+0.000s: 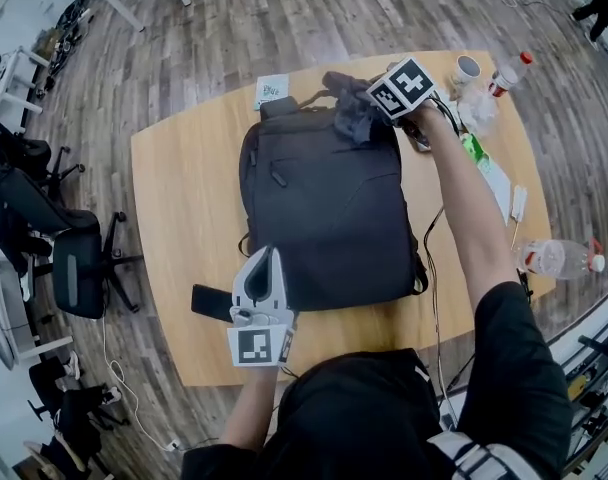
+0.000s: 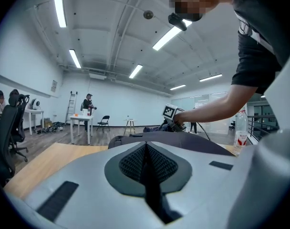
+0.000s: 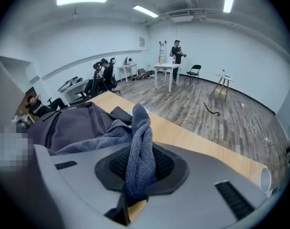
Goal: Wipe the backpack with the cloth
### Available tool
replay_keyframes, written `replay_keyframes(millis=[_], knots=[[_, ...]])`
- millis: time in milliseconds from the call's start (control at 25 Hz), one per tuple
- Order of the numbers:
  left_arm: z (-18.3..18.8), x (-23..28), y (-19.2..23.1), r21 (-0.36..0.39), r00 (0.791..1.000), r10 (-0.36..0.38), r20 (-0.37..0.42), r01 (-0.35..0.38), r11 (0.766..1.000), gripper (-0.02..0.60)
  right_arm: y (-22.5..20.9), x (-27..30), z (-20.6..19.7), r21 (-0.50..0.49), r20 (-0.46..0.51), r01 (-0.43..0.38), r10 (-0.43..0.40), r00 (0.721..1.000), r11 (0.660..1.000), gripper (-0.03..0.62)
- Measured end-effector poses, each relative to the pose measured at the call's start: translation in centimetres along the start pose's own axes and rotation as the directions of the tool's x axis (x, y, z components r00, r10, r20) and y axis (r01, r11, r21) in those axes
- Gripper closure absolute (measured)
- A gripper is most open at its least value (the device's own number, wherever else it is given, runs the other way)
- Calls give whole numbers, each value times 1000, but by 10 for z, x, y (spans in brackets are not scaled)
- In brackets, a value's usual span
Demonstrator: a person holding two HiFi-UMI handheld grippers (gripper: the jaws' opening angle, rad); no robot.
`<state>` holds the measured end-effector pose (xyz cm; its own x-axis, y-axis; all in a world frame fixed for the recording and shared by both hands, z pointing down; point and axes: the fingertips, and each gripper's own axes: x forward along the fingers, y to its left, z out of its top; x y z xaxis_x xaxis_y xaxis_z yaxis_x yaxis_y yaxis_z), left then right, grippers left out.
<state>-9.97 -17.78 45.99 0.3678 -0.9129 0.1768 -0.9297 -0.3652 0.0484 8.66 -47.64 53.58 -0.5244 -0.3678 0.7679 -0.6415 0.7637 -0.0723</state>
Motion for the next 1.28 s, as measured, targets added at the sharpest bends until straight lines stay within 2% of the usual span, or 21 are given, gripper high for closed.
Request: replay_keyframes(millis=[80,200,320,400,480,560,640,760,840,1000,1160,1280], knots=[[0,-1,-1,-4,1000,-1,-2,1,1000,565,-11,-11,-5,51,43,31,-34,999,998,540],[-1,-1,-5,-3,1000,-1,-2,1,1000,565,-33,-30,-26,62,55,112,-116,992,992,539],[-3,0,-7,0,1000,-3,-2,3,1000,565,-20,-37,-56,132,113,22,-37,993,991,540],[-3,0,-6,3,1000,-6,-1,6,1000,565,-10,-40,-73,182,165,-6,-25,986,983,540],[-3,-1,-8,5,1000,-10,-1,10,1000,565,8,-40,-99,186,156,-27,-3,988,982,540],[-4,-2,-12,6,1000,-10,-1,10,1000,565,39,-43,-135,165,125,-63,43,991,984,540],[-5,-4,-15,6,1000,-8,4,8,1000,565,72,-52,-165,172,135,-79,56,989,982,540],[-6,-5,-15,0,1000,-7,19,7,1000,565,108,-73,-197,219,175,-58,19,984,974,540],[-6,-8,-15,-5,1000,-4,22,4,1000,565,128,-90,-217,209,170,-22,-14,985,978,540],[-5,-11,-15,-26,999,1,42,0,1000,565,160,-113,-260,174,94,43,-60,994,984,540],[-6,-14,-14,-50,998,-8,58,11,999,565,203,-122,-310,183,-3,50,-51,999,982,540],[-5,-21,-18,-63,998,-22,63,26,998,565,236,-128,-328,210,-11,95,-95,995,973,540]])
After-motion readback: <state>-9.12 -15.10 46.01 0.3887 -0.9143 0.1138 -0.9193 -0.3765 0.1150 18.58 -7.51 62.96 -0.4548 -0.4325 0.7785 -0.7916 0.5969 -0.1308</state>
